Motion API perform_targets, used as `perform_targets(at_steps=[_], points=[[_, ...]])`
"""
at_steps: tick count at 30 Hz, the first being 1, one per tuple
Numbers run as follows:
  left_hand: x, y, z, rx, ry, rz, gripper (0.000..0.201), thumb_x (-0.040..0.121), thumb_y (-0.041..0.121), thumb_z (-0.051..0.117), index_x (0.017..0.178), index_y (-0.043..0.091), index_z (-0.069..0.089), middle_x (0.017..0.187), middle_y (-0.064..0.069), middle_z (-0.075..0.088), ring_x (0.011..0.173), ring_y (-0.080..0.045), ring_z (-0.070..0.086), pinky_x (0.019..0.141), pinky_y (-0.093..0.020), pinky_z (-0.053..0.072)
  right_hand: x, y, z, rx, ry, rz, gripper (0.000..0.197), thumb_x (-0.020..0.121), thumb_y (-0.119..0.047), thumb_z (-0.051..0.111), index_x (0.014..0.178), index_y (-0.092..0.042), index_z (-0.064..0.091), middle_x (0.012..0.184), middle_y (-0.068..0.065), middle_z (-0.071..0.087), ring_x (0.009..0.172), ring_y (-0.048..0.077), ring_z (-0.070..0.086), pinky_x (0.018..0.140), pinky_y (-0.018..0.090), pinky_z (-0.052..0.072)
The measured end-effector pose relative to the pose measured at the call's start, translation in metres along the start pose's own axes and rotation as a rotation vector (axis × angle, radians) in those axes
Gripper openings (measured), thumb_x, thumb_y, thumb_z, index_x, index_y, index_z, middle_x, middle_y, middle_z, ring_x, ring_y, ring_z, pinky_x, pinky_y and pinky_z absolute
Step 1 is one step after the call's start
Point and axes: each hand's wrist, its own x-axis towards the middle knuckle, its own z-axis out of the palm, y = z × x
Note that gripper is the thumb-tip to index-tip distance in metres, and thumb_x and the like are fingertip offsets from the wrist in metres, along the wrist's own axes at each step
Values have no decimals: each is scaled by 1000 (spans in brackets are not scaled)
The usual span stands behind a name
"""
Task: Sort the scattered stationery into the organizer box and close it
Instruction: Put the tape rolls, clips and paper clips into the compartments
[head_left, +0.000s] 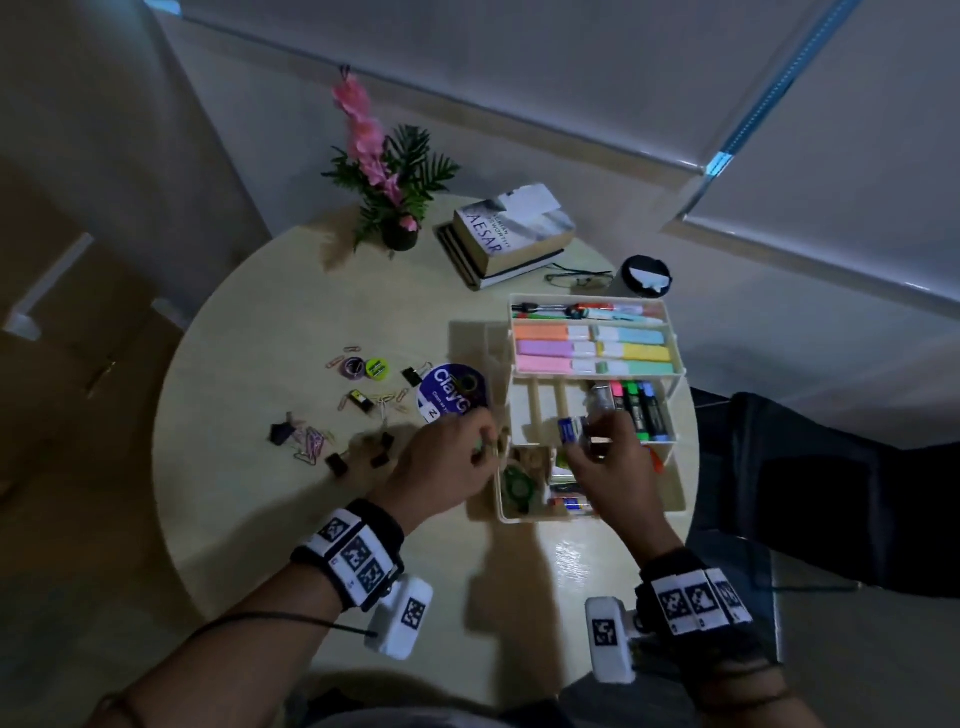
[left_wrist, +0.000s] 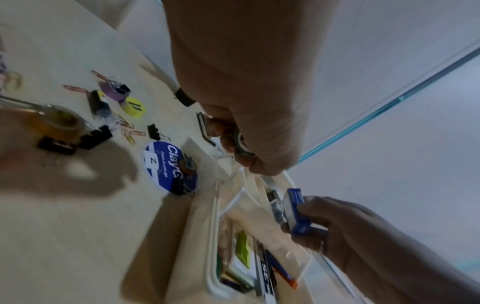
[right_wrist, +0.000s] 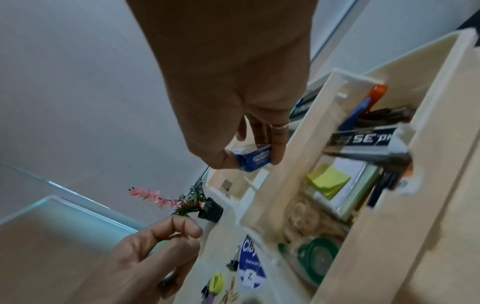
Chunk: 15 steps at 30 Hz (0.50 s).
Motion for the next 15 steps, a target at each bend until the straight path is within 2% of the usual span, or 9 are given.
perform_targets(at_steps=[2, 4, 6, 9, 11, 13, 15], points=[[1, 17, 11, 10, -50, 4, 15, 88, 23, 67, 99, 26, 57, 84, 2, 66, 66, -16, 60, 56, -33, 47, 13, 10, -11, -77, 31, -20, 18, 89, -17, 78, 97, -18, 63, 84, -3, 69, 76, 9, 66, 68, 27, 52], [2, 32, 20, 20, -60, -17, 18, 89, 24, 65, 102, 24, 52, 80, 3, 59, 59, -10, 51, 54, -31, 36, 26, 18, -16, -129, 35, -87, 14, 90, -21, 78, 89, -18, 65, 80, -5, 68, 74, 9, 65, 66, 29, 52], [1, 44, 27, -18, -57, -59, 21, 91, 23, 60, 103, 22, 43, 76, 0, 52, 57, -13, 44, 53, -35, 29, 38, 21, -17, -146, 31, -142, 15, 91, -22, 76, 83, -19, 64, 76, -7, 66, 70, 5, 63, 63, 29, 52], [-2, 56, 33, -124, -49, -72, 14, 96, 15, 47, 98, 18, 34, 74, -4, 39, 57, -19, 34, 53, -42, 27, 54, 27, -16, -165, 29, -201, 20, 94, -29, 72, 79, -19, 63, 73, -5, 64, 66, 9, 62, 60, 29, 51], [-4, 60, 34, -101, -31, -54, 8, 99, 14, 43, 97, 15, 35, 75, 2, 36, 57, -14, 33, 52, -34, 29, 61, 30, -14, -210, 48, -234, 24, 94, -36, 71, 77, -22, 62, 76, -3, 61, 67, 13, 57, 60, 28, 44], [-7, 63, 35, -77, -22, -31, 9, 102, 8, 43, 98, 11, 36, 76, 6, 33, 59, -10, 32, 52, -24, 28, 63, 32, -13, -239, 66, -244, 21, 92, -35, 75, 80, -20, 68, 82, -1, 59, 69, 13, 55, 61, 22, 38], [-7, 61, 38, -109, -3, -27, 10, 102, 4, 44, 99, 9, 36, 76, 5, 29, 58, -10, 31, 53, -22, 26, 64, 34, -13, -329, 91, -253, 22, 91, -39, 77, 85, -18, 73, 87, 1, 62, 70, 16, 56, 59, 25, 41]])
